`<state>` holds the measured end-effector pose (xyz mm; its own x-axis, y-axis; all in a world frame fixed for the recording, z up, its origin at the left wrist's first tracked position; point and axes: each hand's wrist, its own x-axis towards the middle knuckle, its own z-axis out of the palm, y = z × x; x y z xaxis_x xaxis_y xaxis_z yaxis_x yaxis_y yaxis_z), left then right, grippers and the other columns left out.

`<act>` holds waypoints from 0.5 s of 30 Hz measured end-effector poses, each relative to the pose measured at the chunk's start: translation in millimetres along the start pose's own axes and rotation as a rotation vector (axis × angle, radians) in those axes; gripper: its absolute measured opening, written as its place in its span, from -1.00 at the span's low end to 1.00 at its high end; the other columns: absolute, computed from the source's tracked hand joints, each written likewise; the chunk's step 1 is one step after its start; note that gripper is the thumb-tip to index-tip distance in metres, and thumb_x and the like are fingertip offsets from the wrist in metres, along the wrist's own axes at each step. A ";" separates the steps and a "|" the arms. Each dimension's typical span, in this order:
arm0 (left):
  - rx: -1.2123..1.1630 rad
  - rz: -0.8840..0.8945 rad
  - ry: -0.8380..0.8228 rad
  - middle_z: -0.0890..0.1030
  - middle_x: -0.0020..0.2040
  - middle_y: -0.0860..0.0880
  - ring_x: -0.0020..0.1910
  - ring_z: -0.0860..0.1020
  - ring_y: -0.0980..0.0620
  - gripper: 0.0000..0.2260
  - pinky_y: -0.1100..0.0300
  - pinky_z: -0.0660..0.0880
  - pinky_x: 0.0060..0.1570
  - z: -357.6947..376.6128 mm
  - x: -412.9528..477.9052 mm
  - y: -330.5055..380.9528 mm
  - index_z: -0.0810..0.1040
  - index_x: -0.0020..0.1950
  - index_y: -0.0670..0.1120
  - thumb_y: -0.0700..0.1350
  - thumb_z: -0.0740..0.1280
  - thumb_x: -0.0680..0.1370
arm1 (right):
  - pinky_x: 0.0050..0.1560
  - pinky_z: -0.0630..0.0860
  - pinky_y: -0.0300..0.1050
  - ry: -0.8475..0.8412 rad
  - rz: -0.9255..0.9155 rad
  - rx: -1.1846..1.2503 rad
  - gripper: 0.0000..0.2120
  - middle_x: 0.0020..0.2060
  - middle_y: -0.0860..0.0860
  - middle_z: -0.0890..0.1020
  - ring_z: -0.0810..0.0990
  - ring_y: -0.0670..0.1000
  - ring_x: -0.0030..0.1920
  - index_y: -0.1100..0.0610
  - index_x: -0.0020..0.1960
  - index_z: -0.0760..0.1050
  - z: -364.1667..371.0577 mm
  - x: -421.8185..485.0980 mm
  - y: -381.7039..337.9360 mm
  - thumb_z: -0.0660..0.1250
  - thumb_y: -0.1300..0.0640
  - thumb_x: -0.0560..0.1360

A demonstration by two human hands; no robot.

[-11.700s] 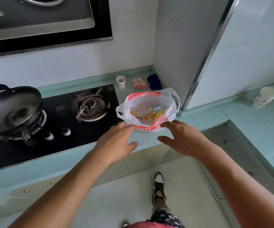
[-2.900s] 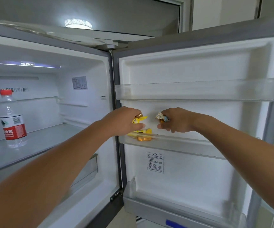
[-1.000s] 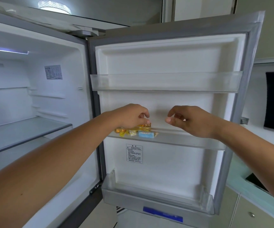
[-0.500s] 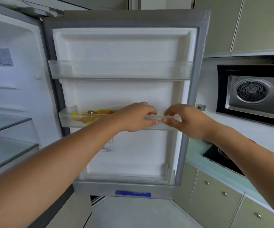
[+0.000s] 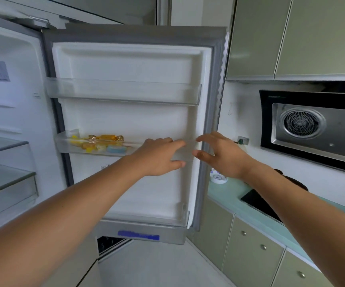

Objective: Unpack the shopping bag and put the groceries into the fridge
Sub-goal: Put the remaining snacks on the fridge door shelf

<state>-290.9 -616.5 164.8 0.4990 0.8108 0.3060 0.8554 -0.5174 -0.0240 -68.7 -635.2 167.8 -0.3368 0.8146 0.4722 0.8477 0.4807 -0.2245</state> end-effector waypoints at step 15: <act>-0.117 -0.183 0.032 0.58 0.12 0.13 0.03 0.54 0.08 -0.68 0.03 0.52 0.06 -32.0 -77.3 22.9 0.41 0.07 0.16 0.36 0.22 0.52 | 0.45 0.32 0.11 0.059 -0.017 -0.015 -0.31 0.51 0.06 0.21 0.25 0.13 0.48 0.01 0.60 0.10 -37.6 -44.1 -28.3 0.24 -0.22 0.59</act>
<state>-314.3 -699.8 171.0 0.3309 0.8859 0.3250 0.9084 -0.3923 0.1443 -62.4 -697.0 185.3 -0.3265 0.7858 0.5253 0.8485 0.4886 -0.2034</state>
